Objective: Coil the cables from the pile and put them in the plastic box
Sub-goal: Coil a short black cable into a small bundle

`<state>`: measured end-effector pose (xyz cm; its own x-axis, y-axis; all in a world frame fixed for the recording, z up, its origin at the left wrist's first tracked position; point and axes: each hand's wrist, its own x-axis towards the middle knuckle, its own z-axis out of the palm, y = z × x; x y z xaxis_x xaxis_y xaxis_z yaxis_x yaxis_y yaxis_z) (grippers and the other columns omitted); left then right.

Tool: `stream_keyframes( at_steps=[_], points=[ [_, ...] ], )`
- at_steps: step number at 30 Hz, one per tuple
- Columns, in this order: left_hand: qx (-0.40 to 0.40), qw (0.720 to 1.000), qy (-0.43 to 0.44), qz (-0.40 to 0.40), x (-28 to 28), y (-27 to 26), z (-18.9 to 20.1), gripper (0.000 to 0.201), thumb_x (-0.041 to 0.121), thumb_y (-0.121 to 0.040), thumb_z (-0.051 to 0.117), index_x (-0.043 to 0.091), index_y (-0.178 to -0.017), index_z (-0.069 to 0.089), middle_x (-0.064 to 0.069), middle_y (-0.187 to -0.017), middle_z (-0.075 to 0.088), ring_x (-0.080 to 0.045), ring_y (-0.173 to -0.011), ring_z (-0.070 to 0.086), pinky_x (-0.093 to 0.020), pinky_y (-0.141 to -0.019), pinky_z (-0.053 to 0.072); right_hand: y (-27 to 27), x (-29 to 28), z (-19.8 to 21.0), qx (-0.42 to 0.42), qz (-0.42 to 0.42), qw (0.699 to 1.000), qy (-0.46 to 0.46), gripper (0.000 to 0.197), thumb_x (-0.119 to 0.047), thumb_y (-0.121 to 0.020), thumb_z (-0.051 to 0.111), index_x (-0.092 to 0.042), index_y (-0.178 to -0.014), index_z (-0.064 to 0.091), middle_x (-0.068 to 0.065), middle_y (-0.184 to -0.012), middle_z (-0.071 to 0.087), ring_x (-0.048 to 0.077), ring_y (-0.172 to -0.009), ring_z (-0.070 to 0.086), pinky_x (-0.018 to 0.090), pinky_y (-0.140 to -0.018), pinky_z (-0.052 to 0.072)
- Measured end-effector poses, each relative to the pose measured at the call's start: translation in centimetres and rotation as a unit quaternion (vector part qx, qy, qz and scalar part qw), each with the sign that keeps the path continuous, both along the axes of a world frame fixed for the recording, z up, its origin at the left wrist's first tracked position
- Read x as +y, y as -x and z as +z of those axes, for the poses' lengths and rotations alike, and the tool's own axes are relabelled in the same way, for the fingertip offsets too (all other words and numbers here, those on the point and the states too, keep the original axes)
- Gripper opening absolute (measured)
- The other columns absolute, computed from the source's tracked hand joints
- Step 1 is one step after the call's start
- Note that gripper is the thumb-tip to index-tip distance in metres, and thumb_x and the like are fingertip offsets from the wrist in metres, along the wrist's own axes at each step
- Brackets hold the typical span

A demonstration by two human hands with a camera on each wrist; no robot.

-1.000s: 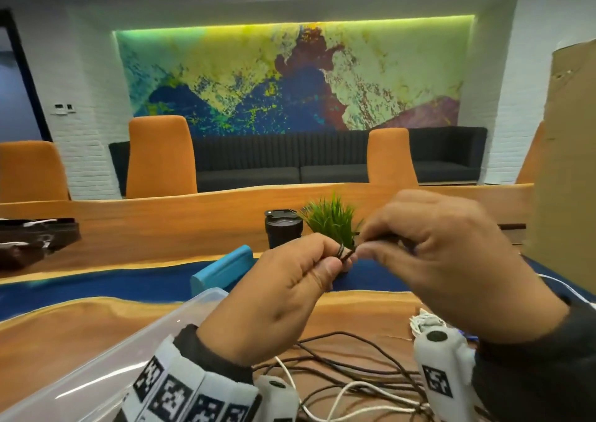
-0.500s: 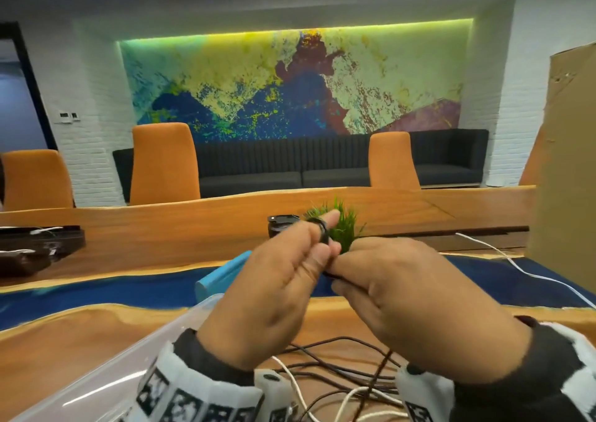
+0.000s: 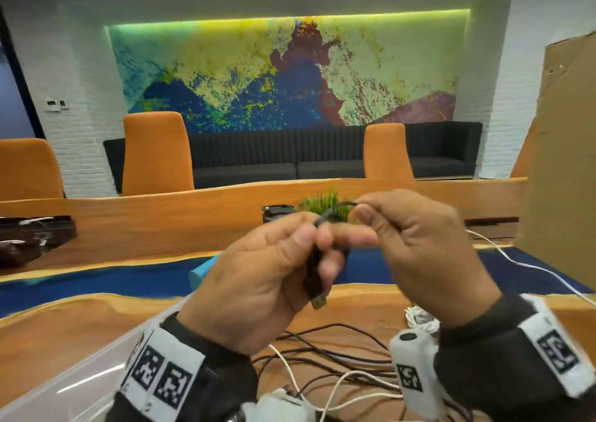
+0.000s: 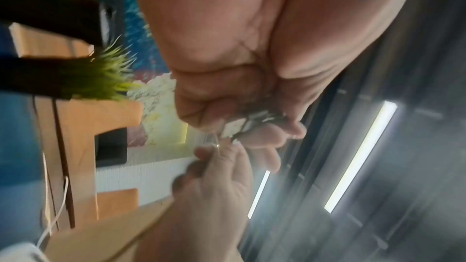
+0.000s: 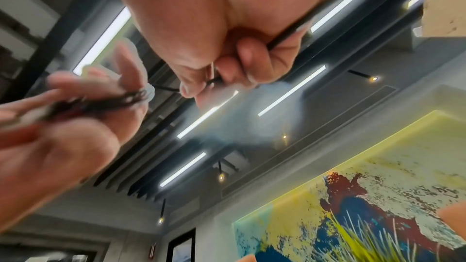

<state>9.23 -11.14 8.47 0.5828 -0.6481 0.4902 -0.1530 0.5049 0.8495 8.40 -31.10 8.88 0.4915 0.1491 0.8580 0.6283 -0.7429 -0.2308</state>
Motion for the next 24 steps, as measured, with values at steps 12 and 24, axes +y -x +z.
stream_keyframes(
  at_steps=[12, 24],
  points=[
    [-0.363, 0.805, -0.316, 0.347, 1.0, -1.9, -0.9, 0.028, 0.034, -0.103, 0.038, 0.025, -0.106, 0.064, 0.02, -0.098, 0.065, -0.001, -0.092, 0.06, -0.016, -0.076, 0.046, 1.4, 0.7, 0.7, 0.013, -0.003, 0.989, 0.149, 0.025, -0.034, -0.094, 0.05, -0.024, -0.097, 0.072, -0.008, -0.083, 0.061, 0.011, -0.074, 0.057, 0.035, -0.061, 0.05],
    [0.084, 0.985, 0.129, 0.075, 0.8, -1.6, 0.1, 0.022, 0.022, -0.097, 0.043, 0.014, -0.086, 0.06, -0.013, -0.118, 0.07, -0.012, -0.083, 0.066, -0.028, -0.066, 0.055, 0.0, 2.1, -1.4, 0.188, -0.013, 0.974, 0.125, 0.026, -0.036, -0.099, 0.043, -0.035, -0.119, 0.059, -0.013, -0.096, 0.06, 0.009, -0.09, 0.055, 0.039, -0.08, 0.05]
  ],
)
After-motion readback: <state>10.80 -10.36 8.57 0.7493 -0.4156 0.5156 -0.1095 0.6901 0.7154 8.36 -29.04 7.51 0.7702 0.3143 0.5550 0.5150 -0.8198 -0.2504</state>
